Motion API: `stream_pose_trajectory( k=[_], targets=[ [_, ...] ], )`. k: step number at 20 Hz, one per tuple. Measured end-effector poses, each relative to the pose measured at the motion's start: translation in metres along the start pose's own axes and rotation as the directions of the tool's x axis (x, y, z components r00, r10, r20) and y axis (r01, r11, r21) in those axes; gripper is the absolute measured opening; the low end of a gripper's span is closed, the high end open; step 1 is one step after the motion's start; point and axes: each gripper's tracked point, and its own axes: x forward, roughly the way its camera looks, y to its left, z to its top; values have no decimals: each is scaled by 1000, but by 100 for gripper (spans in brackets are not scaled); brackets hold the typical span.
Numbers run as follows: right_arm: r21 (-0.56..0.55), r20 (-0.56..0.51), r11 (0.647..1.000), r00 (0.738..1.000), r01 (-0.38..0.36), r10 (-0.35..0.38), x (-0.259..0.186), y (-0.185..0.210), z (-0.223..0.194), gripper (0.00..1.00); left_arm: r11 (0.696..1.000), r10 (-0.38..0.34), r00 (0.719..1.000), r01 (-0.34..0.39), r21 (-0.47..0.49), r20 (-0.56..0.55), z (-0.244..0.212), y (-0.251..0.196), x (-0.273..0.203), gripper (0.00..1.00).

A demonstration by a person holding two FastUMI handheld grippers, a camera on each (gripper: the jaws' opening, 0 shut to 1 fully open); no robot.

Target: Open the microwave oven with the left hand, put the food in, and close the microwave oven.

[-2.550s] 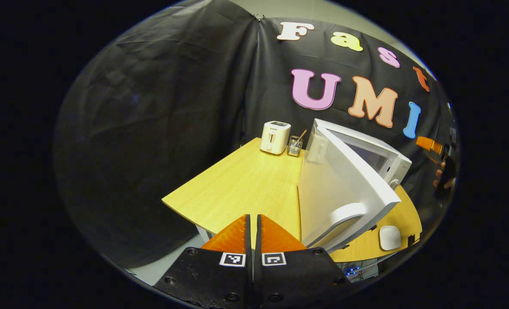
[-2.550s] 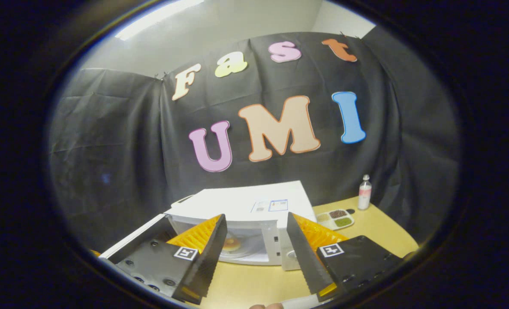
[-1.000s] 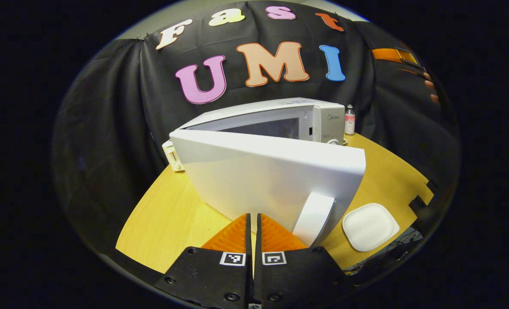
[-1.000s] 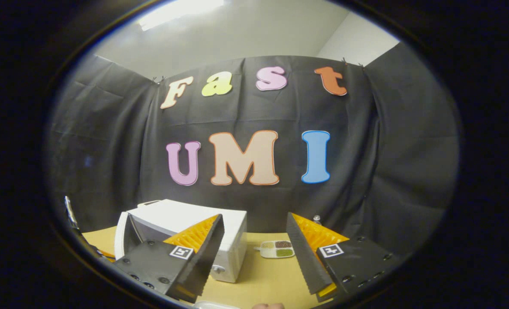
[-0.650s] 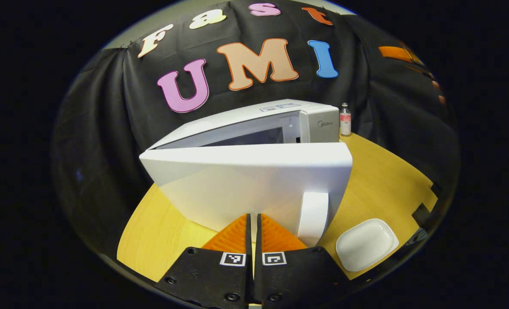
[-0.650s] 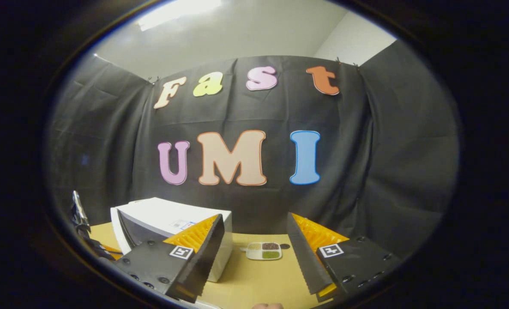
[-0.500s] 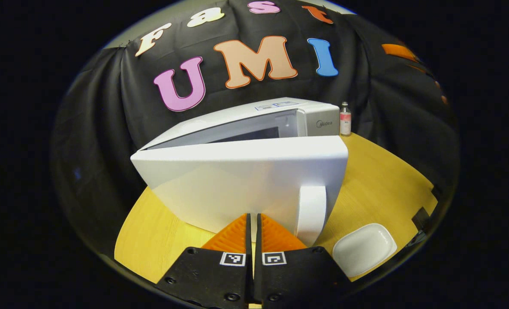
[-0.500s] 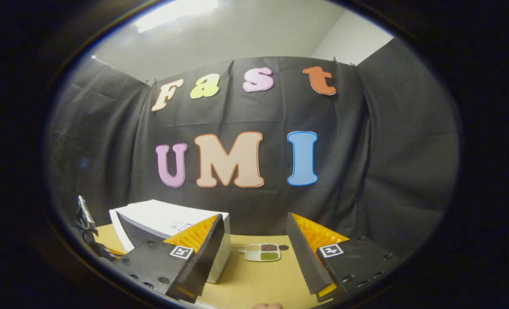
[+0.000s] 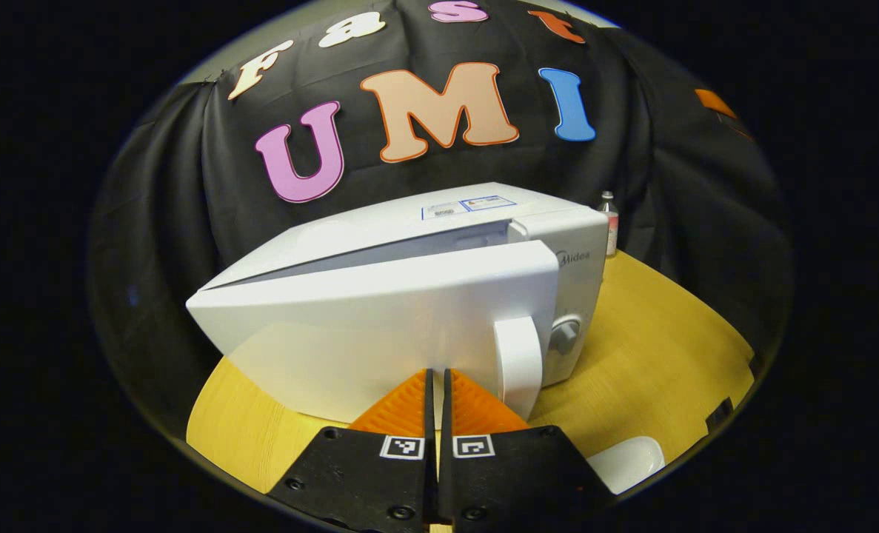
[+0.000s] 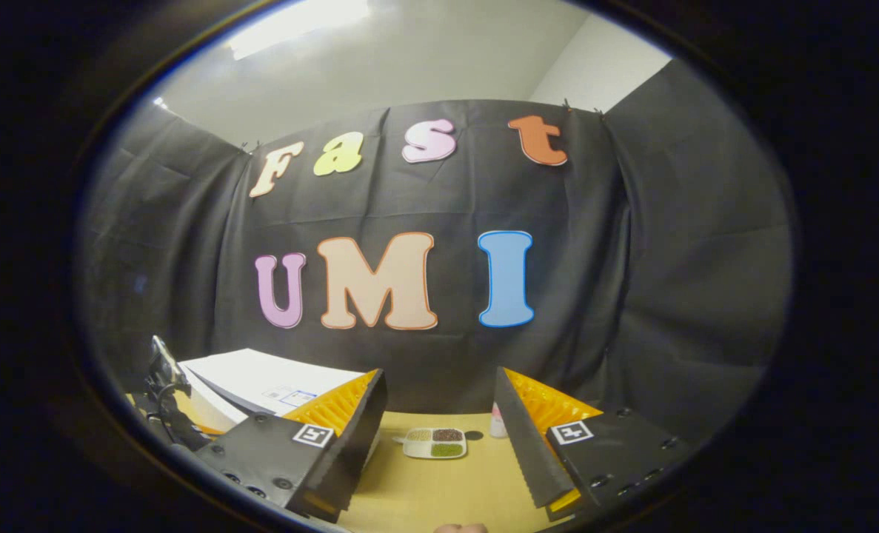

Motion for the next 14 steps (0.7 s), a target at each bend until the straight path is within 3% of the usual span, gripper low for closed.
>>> stream_pose_trajectory(
  k=[6,12,14],
  targets=[
    [-1,13,1000,1000,1,-1,13,1,2,87,1000,2,1000,-2,-14,12,7,-5,13,0],
    [-13,-6,1000,1000,-25,25,21,16,-5,90,989,-9,1000,10,-146,9,18,-5,21,0],
    [-19,-12,999,999,-40,40,19,24,-6,87,985,-14,999,9,-171,-31,5,-8,20,0]
  ],
)
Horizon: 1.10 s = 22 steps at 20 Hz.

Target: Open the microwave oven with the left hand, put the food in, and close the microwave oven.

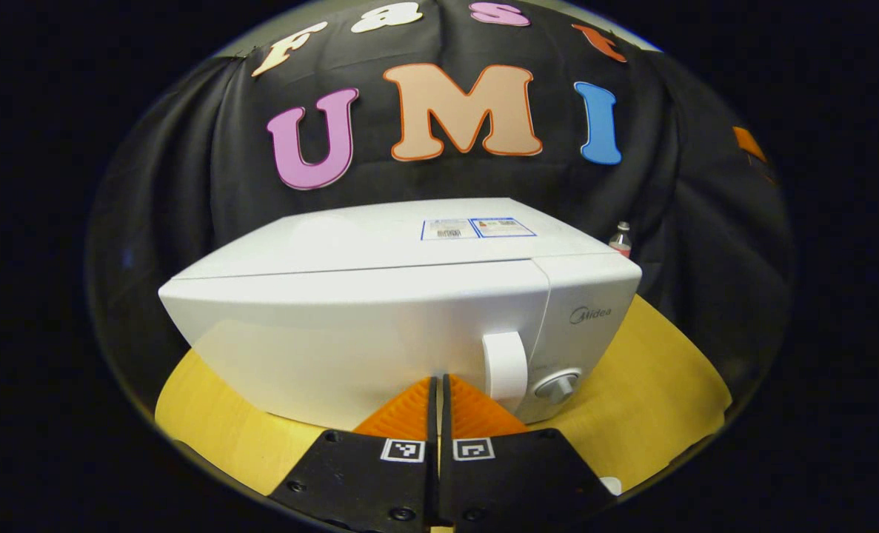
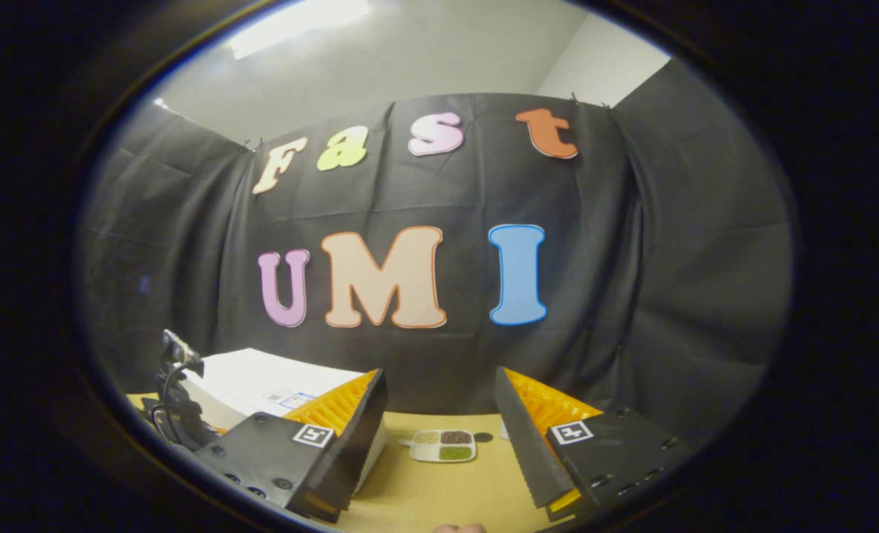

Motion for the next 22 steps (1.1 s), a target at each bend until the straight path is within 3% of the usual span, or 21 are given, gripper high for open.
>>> stream_pose_trajectory(
  k=[8,12,16,22],
  targets=[
    [-12,-11,1000,1000,-2,2,-4,15,1,87,998,-26,999,24,66,42,23,0,-19,0],
    [-10,-3,1000,1000,13,-13,-6,23,4,87,996,-61,975,46,75,215,89,6,-77,0],
    [3,-7,1000,1000,0,0,-7,44,6,87,991,-103,948,122,-47,302,139,15,-126,0],
    [-70,31,997,999,-26,28,-20,74,26,87,996,-61,897,83,-32,439,204,52,-189,0]
  ],
)
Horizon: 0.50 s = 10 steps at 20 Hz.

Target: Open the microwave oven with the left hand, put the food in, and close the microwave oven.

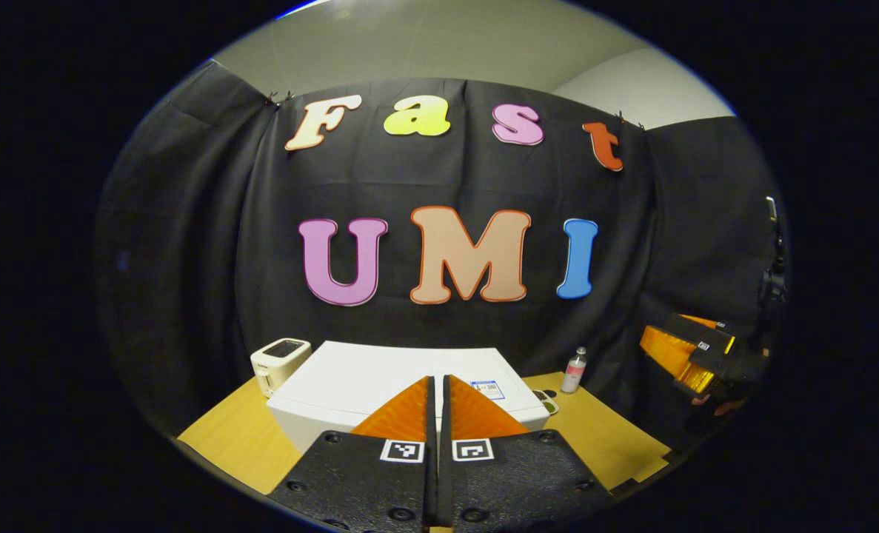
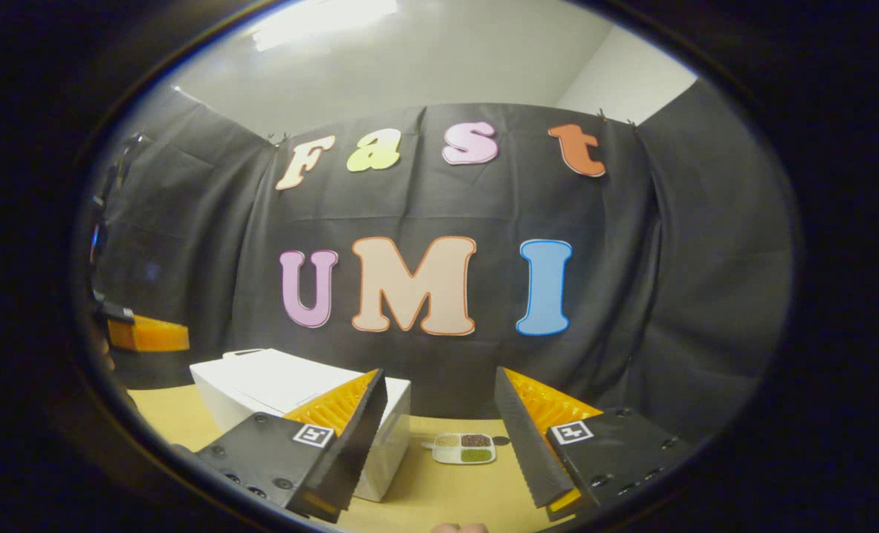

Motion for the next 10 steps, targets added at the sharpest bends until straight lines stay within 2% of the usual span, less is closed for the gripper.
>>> stream_pose_trajectory(
  k=[2,4,7,8,10],
  targets=[
    [3,4,1000,1000,-6,6,-3,8,7,87,1000,-22,999,22,13,38,20,-3,-6,0],
    [20,7,1000,1000,-14,14,-8,16,12,87,995,-91,993,88,38,79,33,-21,-13,2],
    [10,12,1000,1000,-11,10,-13,20,14,87,985,-103,989,86,149,106,37,-21,-24,94],
    [6,13,1000,1000,-11,11,-15,20,15,90,981,-105,988,84,174,113,38,-21,-26,94],
    [1,9,1000,1000,-12,12,-18,22,13,90,977,-112,987,89,196,112,35,-26,-28,97]
  ],
)
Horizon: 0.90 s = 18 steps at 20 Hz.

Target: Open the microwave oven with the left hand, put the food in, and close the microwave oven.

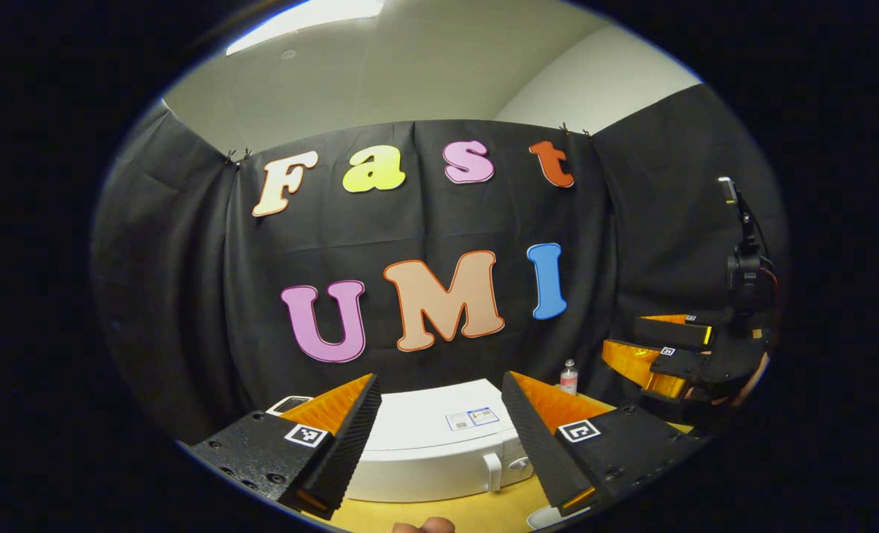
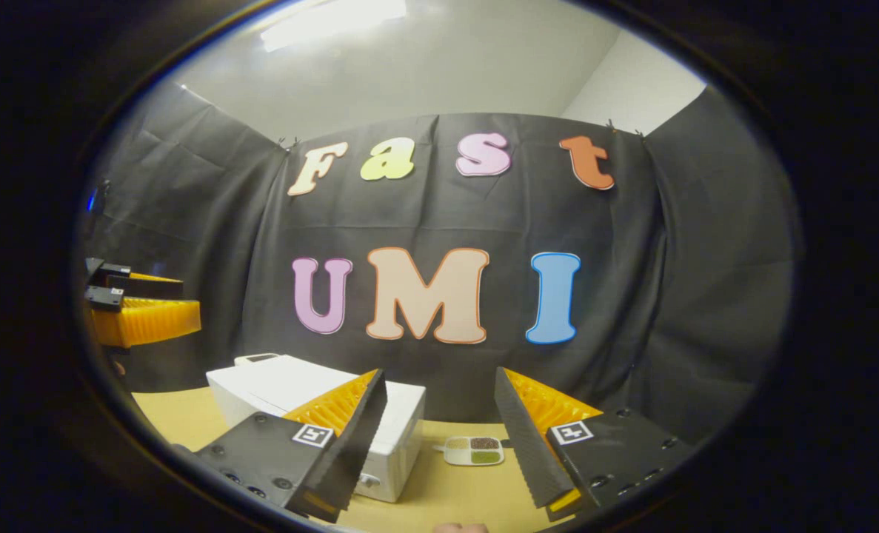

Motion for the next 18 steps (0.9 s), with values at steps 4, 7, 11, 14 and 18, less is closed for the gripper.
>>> stream_pose_trajectory(
  k=[4,7,11,14,18],
  targets=[
    [7,-24,1000,1000,-9,9,-5,3,-7,87,1000,3,1000,-3,-18,-1,-1,3,-7,97],
    [0,-23,1000,1000,-14,14,-7,3,-7,87,1000,18,1000,-18,-19,-10,-5,7,-9,97],
    [14,-44,1000,999,-19,20,-8,2,-11,87,1000,15,999,-15,-20,-36,-13,3,-10,98],
    [20,-44,1000,999,-20,21,-7,1,-10,87,1000,16,999,-17,-24,-33,-12,2,-11,97],
    [30,-50,999,998,-26,28,-8,1,-15,88,999,36,998,-36,-2,-49,-17,6,-14,98]
  ],
)
